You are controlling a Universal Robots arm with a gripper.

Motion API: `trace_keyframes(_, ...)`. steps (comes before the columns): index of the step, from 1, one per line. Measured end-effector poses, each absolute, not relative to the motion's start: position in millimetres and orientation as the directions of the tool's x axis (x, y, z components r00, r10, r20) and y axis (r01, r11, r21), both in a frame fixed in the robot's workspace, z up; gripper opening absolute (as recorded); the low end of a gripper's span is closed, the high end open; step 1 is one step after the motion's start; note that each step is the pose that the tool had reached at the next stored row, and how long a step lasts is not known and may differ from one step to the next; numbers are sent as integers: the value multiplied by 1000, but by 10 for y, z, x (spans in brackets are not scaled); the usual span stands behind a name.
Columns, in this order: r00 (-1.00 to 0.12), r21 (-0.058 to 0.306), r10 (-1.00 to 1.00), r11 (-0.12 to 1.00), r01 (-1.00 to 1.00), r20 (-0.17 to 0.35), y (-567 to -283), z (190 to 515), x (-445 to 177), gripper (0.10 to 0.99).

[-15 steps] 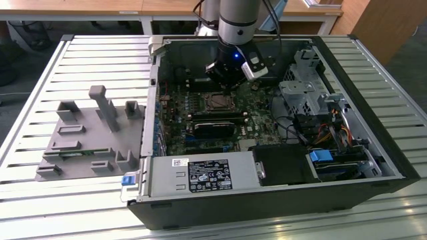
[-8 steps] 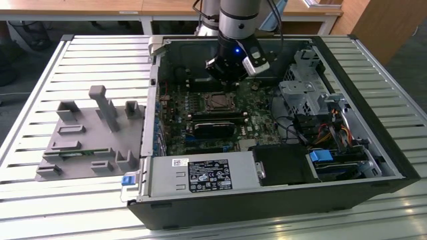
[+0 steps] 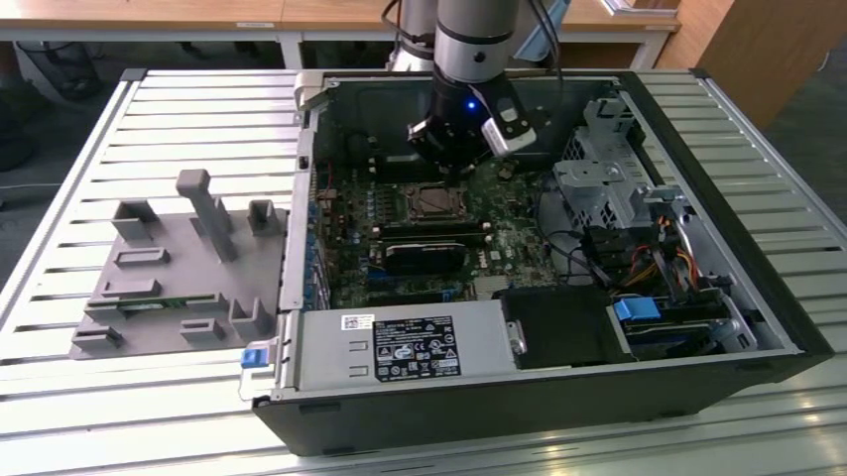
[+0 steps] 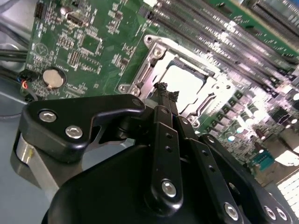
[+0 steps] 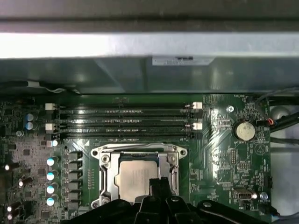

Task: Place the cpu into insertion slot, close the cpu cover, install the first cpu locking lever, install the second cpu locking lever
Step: 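Install the second cpu locking lever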

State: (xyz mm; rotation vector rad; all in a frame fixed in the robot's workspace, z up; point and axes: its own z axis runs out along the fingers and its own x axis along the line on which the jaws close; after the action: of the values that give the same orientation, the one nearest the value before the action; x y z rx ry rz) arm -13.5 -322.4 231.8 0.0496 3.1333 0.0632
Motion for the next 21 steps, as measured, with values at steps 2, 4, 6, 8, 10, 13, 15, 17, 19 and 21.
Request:
trace_keyframes(2, -999, 40, 32, 999, 31, -7, -3257, 2318, -137, 106)
trace_keyframes(4, -999, 41, 32, 999, 31, -7, -3277, 2319, -138, 106)
trace_keyframes(6, -999, 40, 32, 999, 32, -7, -3280, 2333, -138, 106)
trace_keyframes(8, -999, 40, 32, 999, 31, -7, -3281, 2360, -138, 106)
trace_keyframes(10, -999, 40, 32, 999, 31, -7, -3285, 2380, -137, 106)
trace_keyframes(13, -999, 40, 32, 999, 32, -7, -3306, 2384, -149, 106)
trace_keyframes(15, -999, 40, 32, 999, 31, -7, -3331, 2384, -164, 106)
trace_keyframes(17, -999, 40, 32, 999, 31, -7, -3364, 2384, -181, 106)
trace_keyframes(19, -999, 40, 32, 999, 31, -7, -3391, 2384, -190, 106)
trace_keyframes(21, -999, 40, 32, 999, 31, -7, -3419, 2384, -194, 106)
